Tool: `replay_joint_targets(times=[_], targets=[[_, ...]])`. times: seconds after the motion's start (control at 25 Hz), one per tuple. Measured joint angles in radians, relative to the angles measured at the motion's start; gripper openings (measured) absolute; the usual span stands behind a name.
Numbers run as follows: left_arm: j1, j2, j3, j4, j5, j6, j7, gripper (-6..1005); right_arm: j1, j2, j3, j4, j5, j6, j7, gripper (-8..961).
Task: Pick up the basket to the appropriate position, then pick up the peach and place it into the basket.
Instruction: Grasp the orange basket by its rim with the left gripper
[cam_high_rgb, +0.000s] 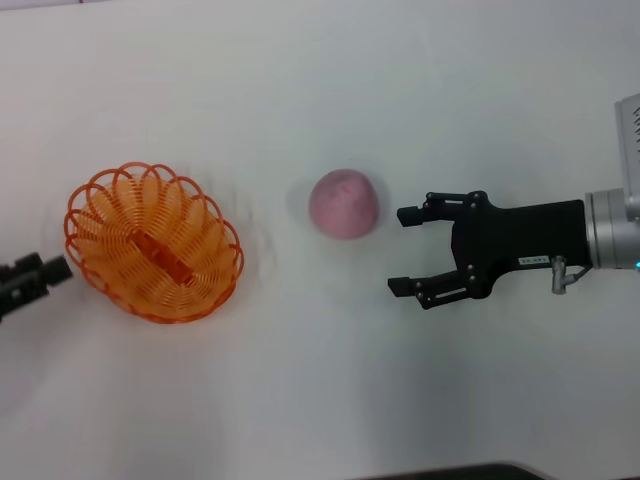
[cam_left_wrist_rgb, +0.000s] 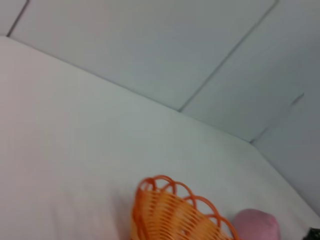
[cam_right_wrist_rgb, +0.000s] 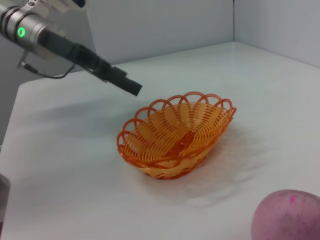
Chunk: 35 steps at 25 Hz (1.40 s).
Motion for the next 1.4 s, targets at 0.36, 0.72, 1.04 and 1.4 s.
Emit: replay_joint_targets(times=[0.36,0.72,1.04,1.4], targets=[[-0.15,0.035,0.135,0.103,0.125,-0.135,-0.225,671,0.011,0.001,-0.004,0.014,-0.005,0.013,0.0,946],[-0.303,0.047,0.386,0.262,0.254,-0.2,-0.408,671,0.012,0.001,-0.006,0.014,-0.006,0.019,0.0,945],[-0.449,0.048,0.583,0.273,0.475,-0.244,-0.533,670,0.012,0.0,-0.006,0.011,-0.008,0.012,0.004,945],[-0.496,0.027,0.732,0.264,0.548,-0.252,-0.548,670,0.015,0.001,-0.019,0.004,-0.008,0.011,0.015,945]])
